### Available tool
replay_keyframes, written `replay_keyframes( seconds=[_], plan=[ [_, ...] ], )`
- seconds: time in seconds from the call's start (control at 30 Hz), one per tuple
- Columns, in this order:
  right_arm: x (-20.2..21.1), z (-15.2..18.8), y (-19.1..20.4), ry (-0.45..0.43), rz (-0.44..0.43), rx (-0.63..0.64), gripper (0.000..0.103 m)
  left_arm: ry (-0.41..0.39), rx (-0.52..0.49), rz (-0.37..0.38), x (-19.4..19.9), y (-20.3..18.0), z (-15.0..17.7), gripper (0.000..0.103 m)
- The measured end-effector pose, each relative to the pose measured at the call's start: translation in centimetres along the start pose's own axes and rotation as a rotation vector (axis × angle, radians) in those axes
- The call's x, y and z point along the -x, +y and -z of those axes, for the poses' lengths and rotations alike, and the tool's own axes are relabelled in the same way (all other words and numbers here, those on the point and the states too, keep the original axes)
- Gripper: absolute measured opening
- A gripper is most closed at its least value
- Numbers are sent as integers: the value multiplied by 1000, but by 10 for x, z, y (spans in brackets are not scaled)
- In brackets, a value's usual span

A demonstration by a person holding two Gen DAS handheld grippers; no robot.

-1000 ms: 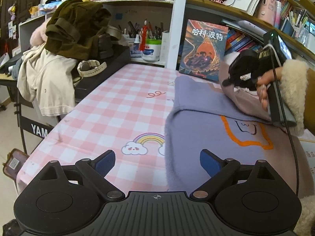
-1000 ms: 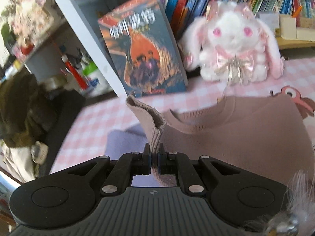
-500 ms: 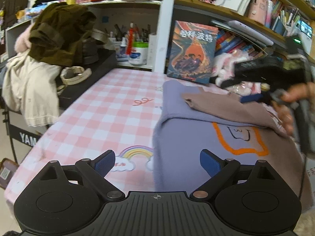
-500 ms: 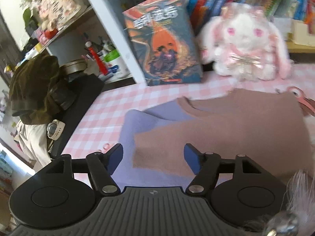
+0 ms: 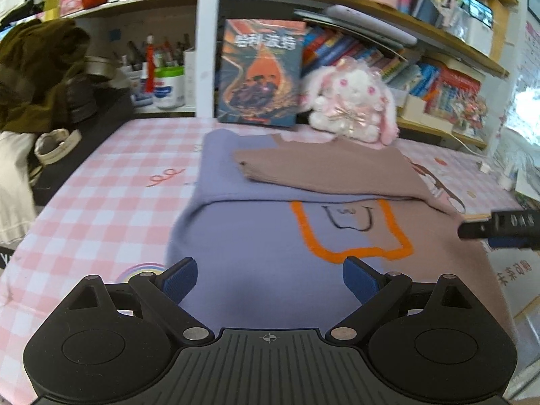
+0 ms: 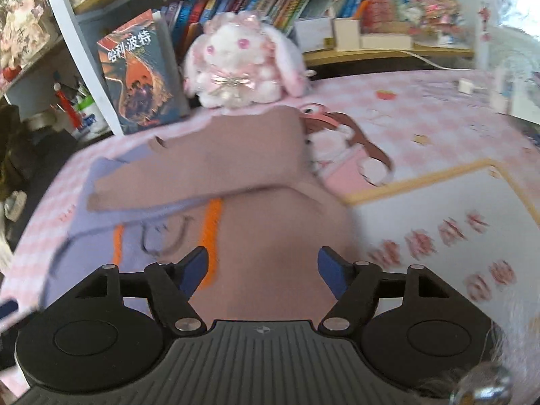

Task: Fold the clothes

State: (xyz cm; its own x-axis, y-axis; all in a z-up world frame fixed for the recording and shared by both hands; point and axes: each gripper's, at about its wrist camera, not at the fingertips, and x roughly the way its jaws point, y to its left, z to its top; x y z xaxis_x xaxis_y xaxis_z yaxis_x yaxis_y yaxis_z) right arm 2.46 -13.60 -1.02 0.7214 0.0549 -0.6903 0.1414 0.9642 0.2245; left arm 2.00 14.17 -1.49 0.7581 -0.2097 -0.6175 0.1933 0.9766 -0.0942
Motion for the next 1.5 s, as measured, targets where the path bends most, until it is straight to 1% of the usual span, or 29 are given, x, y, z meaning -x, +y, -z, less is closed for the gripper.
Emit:
replay_keyframes(
  seconds=[0.07,0.1,0.17,0.23,0.33,0.47,0.7,0.97,1.07,1.23,1.5],
  plan=[
    [11,12,-6,-6,15,6,80,28,-6,8,0,-11,0,95],
    [16,18,-7,-6,20,9,81,34,-4,7,1,-15,1,95],
    [24,26,-11,10,26,13,87,42,6,3,5,-23,3,95],
    [30,33,-16,25,34,27,88,47,12,-5,8,-28,6,95],
    [40,40,-25,23,55,35,90,55,6,-17,15,-34,13,95],
    [49,50,-39,29,65,14,90,66,0,-34,23,-42,22,95],
    [64,70,-49,47,57,7,90,85,-12,-63,38,-57,38,96],
    [95,100,-50,28,52,45,90,105,-27,-97,67,-67,69,96],
    [107,111,-52,26,52,64,90,117,-13,-99,74,-70,79,96],
    [121,123,-59,37,65,62,90,118,-13,-97,83,-76,87,96],
    [128,126,-63,26,59,47,90,122,-38,-116,88,-81,88,96]
  ],
)
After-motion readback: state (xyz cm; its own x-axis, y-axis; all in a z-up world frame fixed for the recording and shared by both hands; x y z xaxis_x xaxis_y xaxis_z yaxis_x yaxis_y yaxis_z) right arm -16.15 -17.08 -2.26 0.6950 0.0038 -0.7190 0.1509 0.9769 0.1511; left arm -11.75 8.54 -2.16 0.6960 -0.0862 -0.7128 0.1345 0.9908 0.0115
